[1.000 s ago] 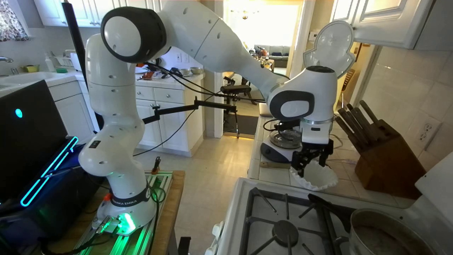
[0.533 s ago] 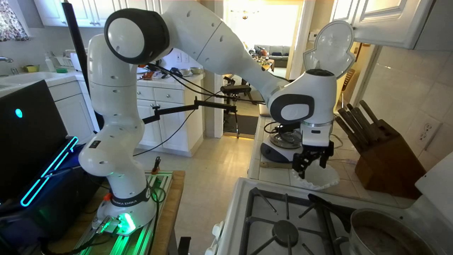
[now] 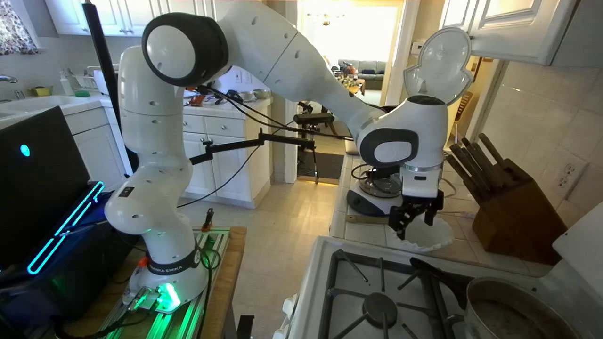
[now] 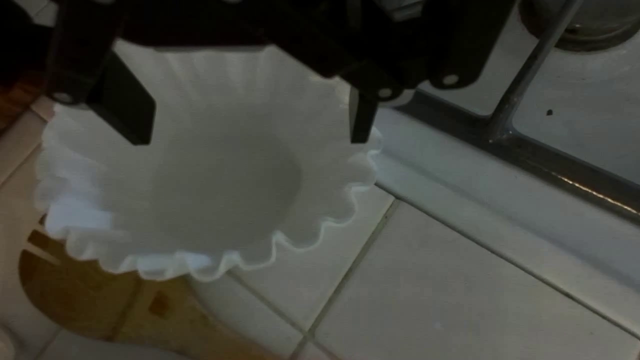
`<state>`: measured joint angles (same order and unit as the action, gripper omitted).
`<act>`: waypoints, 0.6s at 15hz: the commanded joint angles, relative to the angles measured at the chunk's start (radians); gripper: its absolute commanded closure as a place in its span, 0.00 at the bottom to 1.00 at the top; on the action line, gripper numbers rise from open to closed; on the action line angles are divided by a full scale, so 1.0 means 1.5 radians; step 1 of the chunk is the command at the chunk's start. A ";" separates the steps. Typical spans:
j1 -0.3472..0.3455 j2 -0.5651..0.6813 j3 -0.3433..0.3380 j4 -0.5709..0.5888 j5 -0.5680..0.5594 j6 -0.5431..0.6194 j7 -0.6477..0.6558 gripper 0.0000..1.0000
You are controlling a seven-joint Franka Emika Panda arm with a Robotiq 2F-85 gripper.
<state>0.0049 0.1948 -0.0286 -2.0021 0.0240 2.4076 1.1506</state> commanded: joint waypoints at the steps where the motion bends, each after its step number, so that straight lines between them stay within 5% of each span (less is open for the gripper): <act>1: 0.009 0.005 -0.006 0.002 0.010 0.015 0.006 0.00; 9: 0.010 0.011 -0.008 0.002 0.005 0.020 0.008 0.00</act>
<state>0.0067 0.1977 -0.0294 -2.0021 0.0240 2.4145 1.1506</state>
